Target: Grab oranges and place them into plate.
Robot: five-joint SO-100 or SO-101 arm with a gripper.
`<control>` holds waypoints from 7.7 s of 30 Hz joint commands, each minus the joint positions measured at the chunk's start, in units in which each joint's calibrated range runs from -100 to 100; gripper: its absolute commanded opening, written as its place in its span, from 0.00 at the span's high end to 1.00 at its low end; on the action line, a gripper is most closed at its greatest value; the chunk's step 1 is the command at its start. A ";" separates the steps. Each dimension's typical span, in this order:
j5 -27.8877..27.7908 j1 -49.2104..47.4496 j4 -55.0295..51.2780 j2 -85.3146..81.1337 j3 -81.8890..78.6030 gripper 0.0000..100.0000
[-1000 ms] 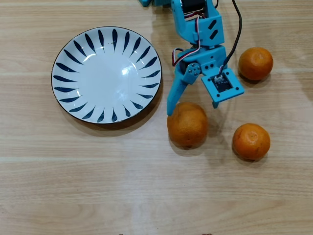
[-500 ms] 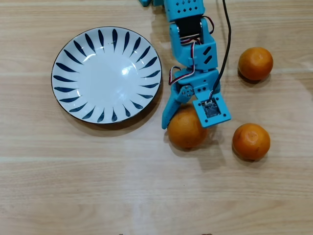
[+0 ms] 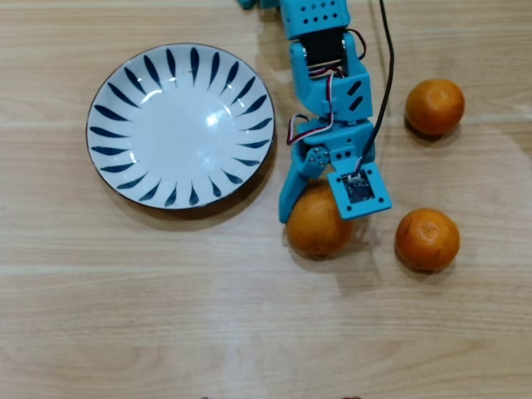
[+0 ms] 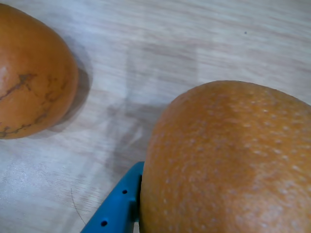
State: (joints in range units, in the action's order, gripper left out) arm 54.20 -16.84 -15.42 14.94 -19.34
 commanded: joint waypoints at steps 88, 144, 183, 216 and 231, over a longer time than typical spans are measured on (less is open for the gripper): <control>-0.72 -16.30 13.05 -12.40 -1.89 0.60; 4.14 -14.69 28.87 25.72 22.47 0.61; -5.22 5.07 5.15 -33.79 -20.08 0.66; -17.87 43.13 -23.65 -52.39 -33.85 0.60; -13.63 17.33 -47.88 -52.72 -4.15 0.61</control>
State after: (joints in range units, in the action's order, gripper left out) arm 38.91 7.98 -51.16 -37.03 -36.08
